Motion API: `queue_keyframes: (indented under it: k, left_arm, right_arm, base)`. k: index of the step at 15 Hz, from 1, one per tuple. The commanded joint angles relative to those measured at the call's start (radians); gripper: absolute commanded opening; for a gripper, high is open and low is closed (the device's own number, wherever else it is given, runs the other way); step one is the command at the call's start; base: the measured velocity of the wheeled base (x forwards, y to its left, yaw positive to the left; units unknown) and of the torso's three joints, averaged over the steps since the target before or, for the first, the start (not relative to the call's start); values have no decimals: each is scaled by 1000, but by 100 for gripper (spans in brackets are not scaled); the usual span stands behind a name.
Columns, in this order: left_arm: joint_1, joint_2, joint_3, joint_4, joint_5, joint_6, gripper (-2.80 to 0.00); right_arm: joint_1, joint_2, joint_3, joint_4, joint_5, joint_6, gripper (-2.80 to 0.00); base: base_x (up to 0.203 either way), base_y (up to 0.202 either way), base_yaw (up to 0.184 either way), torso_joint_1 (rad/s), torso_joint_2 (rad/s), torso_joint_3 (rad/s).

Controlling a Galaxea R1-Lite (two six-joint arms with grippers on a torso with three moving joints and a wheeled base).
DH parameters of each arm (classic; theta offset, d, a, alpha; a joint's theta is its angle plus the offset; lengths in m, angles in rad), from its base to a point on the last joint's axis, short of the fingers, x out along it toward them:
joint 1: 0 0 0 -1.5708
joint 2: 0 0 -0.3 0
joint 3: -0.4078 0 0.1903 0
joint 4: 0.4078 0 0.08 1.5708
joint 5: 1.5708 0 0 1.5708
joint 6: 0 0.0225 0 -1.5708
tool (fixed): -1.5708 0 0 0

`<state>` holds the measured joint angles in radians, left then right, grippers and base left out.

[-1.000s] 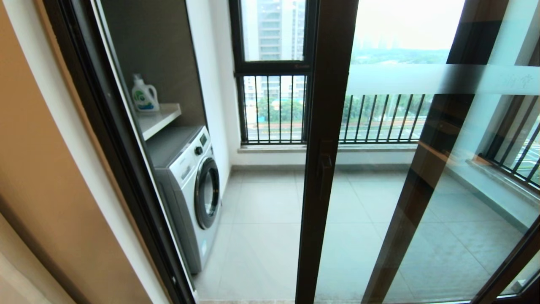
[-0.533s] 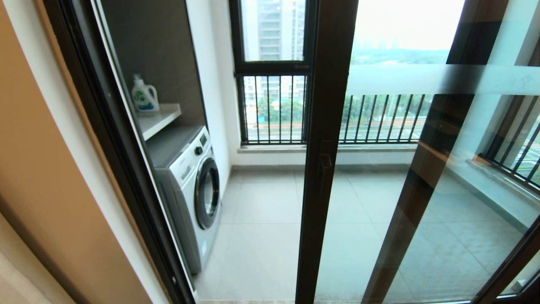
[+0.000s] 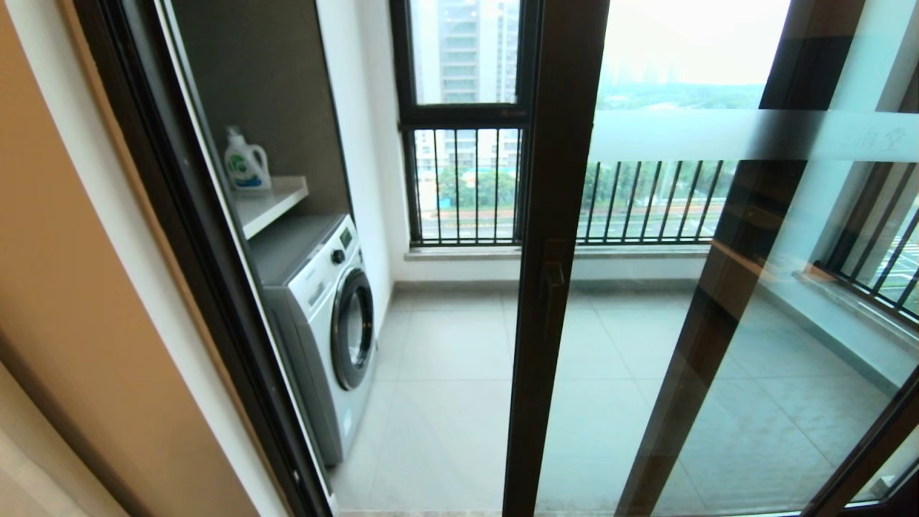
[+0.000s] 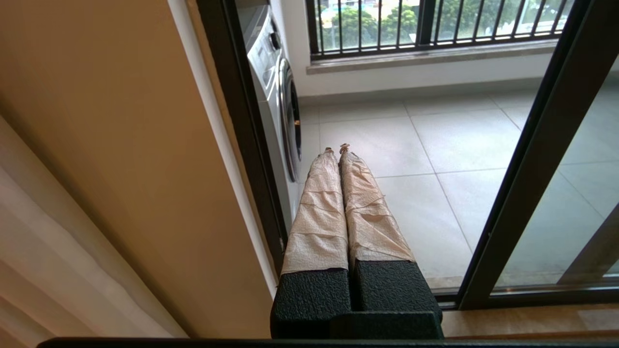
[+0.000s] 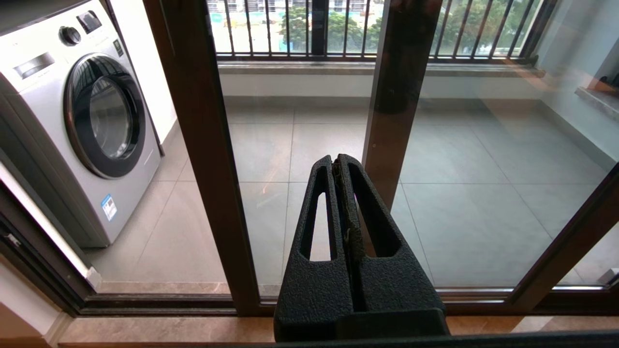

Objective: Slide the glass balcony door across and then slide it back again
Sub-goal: Open the slid door

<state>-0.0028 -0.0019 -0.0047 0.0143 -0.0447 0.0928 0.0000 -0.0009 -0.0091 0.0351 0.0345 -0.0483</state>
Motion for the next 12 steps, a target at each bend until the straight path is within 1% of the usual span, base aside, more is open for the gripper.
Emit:
queue_keyframes:
  k: [1,8,9,12]
  left_arm:
    - [0,3,3,-4,2,-4,-280]
    - [0,3,5,-7,2,-4,-280]
    - [0,3,5,-7,2,-4,-280]
    - [0,3,5,-7,2,-4,-280]
  right_arm:
    - [0,1,0,0,1,-1,-280]
    - [0,1,0,0,1,-3,-280]
    - [0,1,0,0,4,-14,-280]
    - [0,1,0,0,1,-4,-280]
  base:
    - [0,0,0,0,0,0]
    - [0,0,0,0,0,0]
    - [0,0,0,0,0,0]
    - [0,0,0,0,0,0]
